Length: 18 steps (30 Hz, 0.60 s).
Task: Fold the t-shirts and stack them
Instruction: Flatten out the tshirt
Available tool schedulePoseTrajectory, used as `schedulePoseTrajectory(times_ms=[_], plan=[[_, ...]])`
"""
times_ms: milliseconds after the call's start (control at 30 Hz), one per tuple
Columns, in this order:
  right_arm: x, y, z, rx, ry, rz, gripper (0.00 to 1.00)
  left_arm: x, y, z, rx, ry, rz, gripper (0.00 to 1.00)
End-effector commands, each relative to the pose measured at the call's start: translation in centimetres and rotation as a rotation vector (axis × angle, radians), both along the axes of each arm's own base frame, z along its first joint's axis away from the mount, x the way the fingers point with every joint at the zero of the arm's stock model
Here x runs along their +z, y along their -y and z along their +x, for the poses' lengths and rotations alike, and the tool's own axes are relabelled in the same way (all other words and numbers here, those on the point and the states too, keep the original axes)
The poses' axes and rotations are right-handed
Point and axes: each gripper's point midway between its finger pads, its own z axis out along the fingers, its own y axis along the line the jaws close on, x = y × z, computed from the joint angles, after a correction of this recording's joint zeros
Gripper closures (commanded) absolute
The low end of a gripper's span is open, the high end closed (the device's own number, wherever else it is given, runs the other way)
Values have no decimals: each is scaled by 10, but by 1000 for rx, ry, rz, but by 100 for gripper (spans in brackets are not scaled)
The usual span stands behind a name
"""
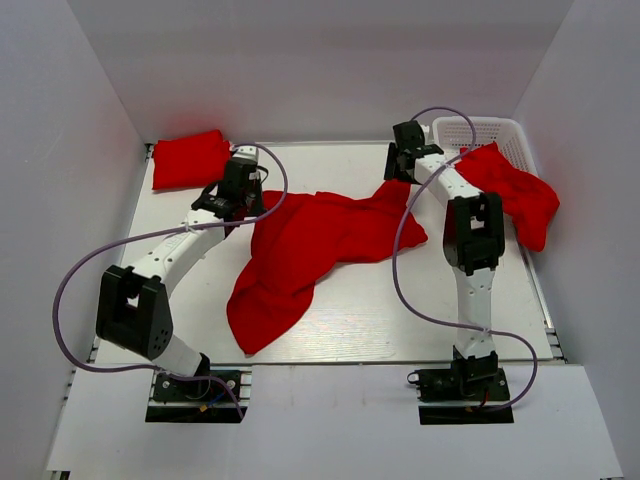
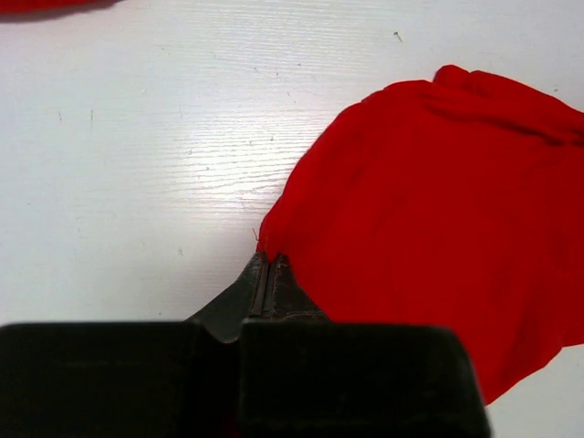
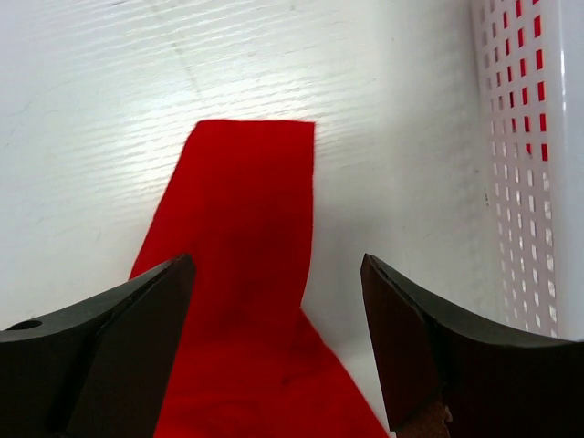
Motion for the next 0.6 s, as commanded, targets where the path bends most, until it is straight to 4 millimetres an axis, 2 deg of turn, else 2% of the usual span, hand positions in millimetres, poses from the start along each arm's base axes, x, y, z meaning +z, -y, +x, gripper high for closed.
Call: schedulePoseTrajectory(times_ms=[0, 67, 100, 133, 167, 233, 333, 467, 567], plan=[[11, 13, 21, -79, 65, 36, 21, 14, -4, 7, 11, 36, 14, 100], [10, 12, 30, -89, 95, 53, 21, 12, -4, 8, 11, 38, 13, 100], [1, 12, 32, -93, 85, 52, 21, 12, -2, 7, 3, 35, 7, 100], [6, 13, 39, -114, 112, 70, 21, 12, -2, 7, 3, 35, 7, 100], [-4, 14, 40, -122, 100, 73, 21, 12, -2, 7, 3, 35, 7, 100], [-9, 15, 46, -148, 111, 83, 21, 8, -3, 5, 3, 27, 11, 100], [-20, 12, 51, -204, 124, 163, 22, 4, -2, 3, -5, 16, 9, 100], [-24, 11, 59, -261, 150, 222, 24, -1, -1, 1, -12, 4, 7, 100], [-32, 11, 55, -298, 133, 244, 27, -4, -2, -1, -12, -4, 11, 100]])
